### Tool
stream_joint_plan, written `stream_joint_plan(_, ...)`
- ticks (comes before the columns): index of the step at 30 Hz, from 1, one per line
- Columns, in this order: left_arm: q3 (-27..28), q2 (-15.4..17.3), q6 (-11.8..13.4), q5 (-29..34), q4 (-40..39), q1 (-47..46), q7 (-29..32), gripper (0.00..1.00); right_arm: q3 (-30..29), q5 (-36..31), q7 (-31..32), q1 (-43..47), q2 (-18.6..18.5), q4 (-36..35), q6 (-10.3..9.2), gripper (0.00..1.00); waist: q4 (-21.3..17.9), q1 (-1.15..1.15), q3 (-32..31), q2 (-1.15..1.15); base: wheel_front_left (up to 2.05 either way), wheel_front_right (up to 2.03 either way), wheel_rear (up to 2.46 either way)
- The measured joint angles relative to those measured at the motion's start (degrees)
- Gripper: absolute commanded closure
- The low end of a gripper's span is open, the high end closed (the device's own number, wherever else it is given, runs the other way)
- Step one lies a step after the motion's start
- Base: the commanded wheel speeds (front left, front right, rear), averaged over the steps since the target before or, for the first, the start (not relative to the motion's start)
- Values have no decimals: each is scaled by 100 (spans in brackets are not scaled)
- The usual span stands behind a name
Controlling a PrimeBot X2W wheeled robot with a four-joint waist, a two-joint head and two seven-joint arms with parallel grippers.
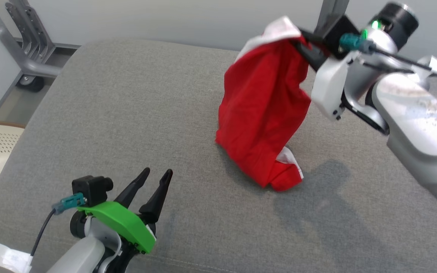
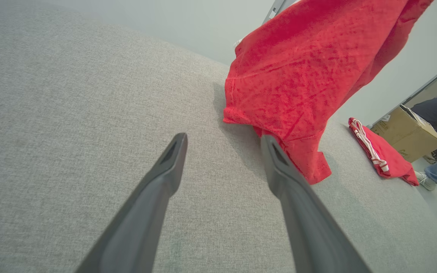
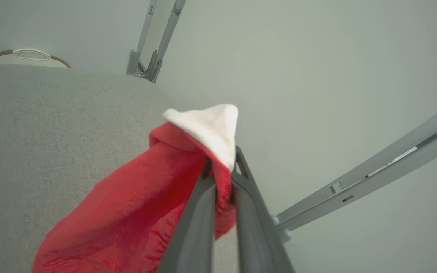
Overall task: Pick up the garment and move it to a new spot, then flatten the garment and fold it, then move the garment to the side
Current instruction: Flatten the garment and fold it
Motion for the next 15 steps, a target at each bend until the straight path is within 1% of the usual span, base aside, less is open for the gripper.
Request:
stream_joint_plan(1,4,42,2,0,-1,41,0,0,15,64,-2,225,-29,9,0,100,-30,0,-12,0,0,0,0)
stream_joint_plan(2,4,42,2,0,-1,41,0,0,15,64,-2,225,-29,9,0,100,-30,0,-12,0,0,0,0)
stream_joint_plan(4,22,108,4,0,-5,113,-1,0,15,186,-3,649,-108,26,0,100,-109,0,-27,0,0,0,0)
stream_joint_plan(11,101,296,63,0,-94,207,-16,0,-109,346,-26,1621,-572,-91,-8,100,-538,0,8,0,0,0,0)
stream_joint_plan(14,155,341,113,0,-211,207,-19,0,-115,408,-81,1992,-706,-221,-71,100,-748,0,40,0,0,0,0)
stream_joint_plan(15,163,364,115,0,-227,207,-22,0,-124,439,-103,2134,-747,-242,-124,100,-819,0,53,0,0,0,0)
